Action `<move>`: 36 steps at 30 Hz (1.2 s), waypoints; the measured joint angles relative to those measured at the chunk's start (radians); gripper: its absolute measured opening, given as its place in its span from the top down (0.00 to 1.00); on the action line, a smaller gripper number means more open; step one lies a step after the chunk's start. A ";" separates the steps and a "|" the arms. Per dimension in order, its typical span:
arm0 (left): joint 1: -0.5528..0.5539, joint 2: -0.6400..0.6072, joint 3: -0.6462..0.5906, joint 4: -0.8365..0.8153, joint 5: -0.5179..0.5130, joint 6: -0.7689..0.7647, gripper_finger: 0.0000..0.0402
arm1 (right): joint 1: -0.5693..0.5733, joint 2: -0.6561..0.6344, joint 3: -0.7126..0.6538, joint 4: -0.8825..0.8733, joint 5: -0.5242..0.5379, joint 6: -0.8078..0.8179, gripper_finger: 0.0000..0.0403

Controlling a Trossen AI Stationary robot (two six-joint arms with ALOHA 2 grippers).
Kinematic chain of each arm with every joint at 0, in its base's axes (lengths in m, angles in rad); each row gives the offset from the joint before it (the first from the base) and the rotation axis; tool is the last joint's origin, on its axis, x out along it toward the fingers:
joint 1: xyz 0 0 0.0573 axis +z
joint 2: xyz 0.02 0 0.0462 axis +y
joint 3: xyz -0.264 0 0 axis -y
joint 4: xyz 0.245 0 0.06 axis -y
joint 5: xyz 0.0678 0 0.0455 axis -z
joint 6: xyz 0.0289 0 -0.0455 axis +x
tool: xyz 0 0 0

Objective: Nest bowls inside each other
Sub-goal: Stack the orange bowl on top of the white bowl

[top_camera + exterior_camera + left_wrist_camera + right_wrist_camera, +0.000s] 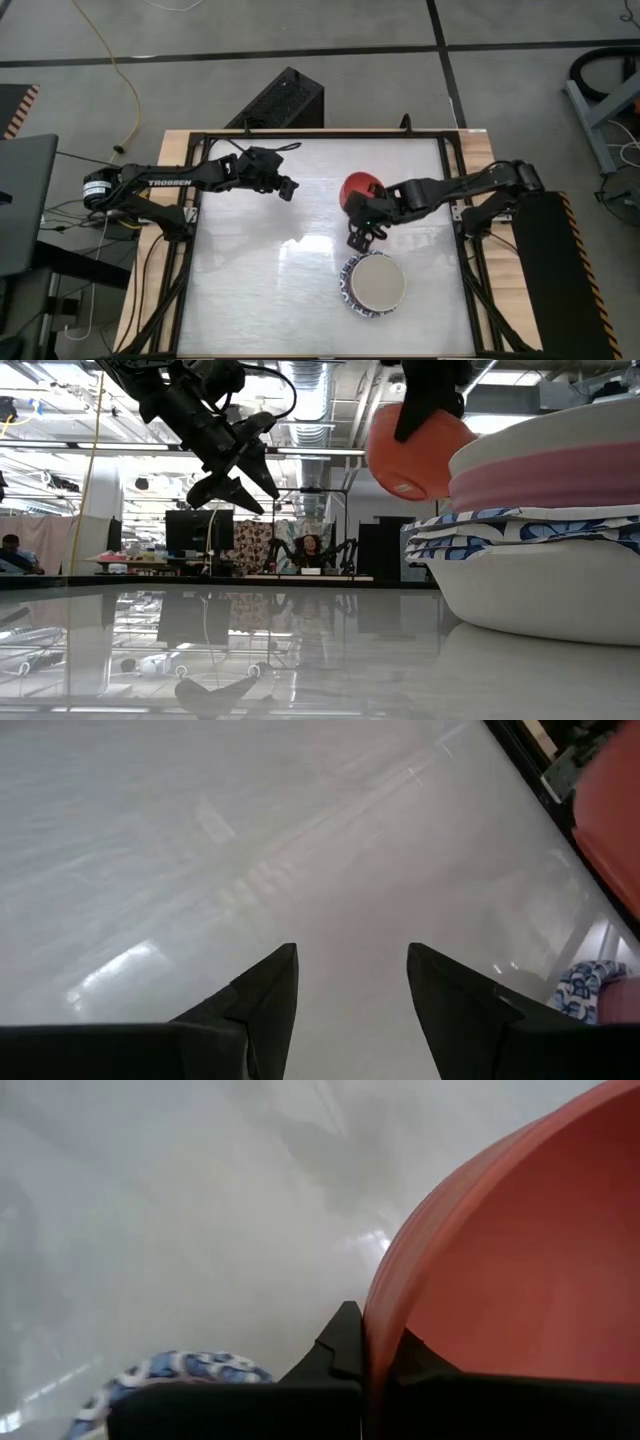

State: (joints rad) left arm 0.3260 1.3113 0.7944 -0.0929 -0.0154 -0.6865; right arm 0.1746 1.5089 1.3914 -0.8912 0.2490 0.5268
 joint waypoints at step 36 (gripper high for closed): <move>0.000 0.000 0.000 -0.040 -0.045 -0.086 0.56 | 0.262 0.000 0.000 0.116 0.119 0.207 0.97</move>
State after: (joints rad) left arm 0.3256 1.3109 0.7946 -0.1329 -0.0605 -0.7723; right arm 0.4362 1.5093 1.3918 -0.7752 0.3683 0.7338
